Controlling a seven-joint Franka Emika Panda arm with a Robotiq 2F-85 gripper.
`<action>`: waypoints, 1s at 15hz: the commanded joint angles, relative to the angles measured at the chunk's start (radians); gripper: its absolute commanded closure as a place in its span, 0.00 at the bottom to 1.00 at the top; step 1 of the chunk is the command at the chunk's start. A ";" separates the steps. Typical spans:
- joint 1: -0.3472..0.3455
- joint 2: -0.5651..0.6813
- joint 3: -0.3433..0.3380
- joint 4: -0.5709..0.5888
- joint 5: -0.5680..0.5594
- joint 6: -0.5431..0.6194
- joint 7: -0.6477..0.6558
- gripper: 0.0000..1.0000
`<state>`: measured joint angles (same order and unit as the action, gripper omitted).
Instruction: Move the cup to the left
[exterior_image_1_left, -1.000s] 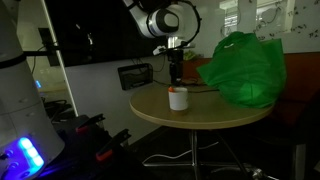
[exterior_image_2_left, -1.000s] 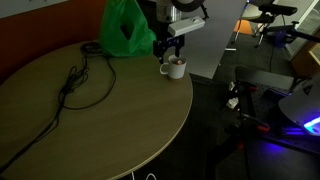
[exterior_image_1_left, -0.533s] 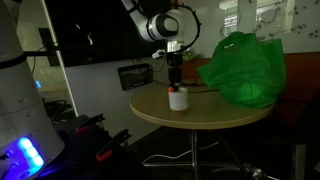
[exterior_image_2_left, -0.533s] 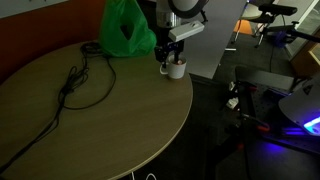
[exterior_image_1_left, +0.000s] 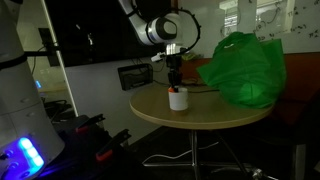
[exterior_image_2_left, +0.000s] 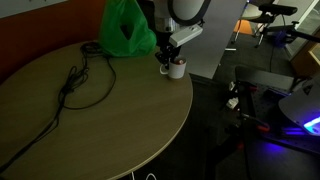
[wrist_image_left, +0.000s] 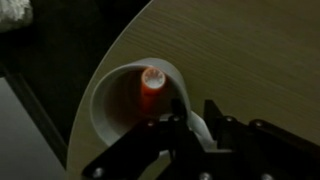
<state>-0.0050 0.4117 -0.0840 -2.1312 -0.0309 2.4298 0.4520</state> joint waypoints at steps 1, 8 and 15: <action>0.011 -0.007 -0.027 -0.019 -0.028 0.028 -0.052 0.99; 0.001 -0.066 -0.028 -0.078 -0.001 0.066 -0.103 0.97; 0.014 -0.176 0.030 -0.138 0.116 0.077 -0.100 0.97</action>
<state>-0.0014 0.2902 -0.0713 -2.2268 0.0448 2.4845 0.3545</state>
